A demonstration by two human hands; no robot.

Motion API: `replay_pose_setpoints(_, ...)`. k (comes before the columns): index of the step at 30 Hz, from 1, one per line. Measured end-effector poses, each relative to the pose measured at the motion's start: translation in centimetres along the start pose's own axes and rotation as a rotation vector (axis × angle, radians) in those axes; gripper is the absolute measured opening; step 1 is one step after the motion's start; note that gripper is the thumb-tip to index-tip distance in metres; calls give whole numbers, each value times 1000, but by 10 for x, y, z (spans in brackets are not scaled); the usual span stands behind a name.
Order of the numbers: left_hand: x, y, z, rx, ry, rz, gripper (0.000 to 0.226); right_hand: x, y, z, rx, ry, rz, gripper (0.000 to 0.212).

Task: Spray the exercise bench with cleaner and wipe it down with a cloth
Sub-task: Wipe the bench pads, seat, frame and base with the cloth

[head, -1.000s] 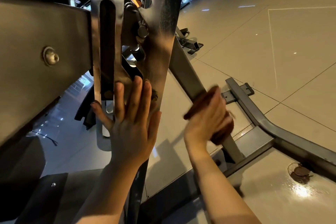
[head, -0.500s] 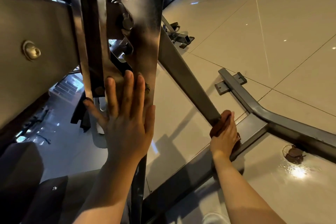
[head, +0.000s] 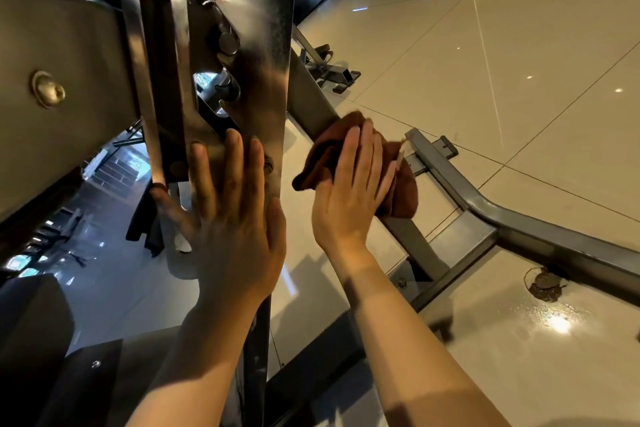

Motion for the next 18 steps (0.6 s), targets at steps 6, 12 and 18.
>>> replay_pose_setpoints(6, 0, 2, -1, -33, -14, 8, 66, -63, 95, -11, -130, -127, 192, 78)
replay_pose_setpoints(12, -1, 3, 0, -45, -36, -13, 66, -73, 105, -11, -42, -144, 563, 79)
replay_pose_setpoints(18, 2, 3, 1, -73, -56, -24, 64, 49, -59, -6, 192, -25, -102, 66)
Point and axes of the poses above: each hand's wrist, its own x-axis towards the middle knuckle, its own z-axis out of the palm, y = z × x, the point moved 9 cm from there along x, towards the middle knuckle, and after that the axes turned 11 degrees about y, right-handed, at the moved point
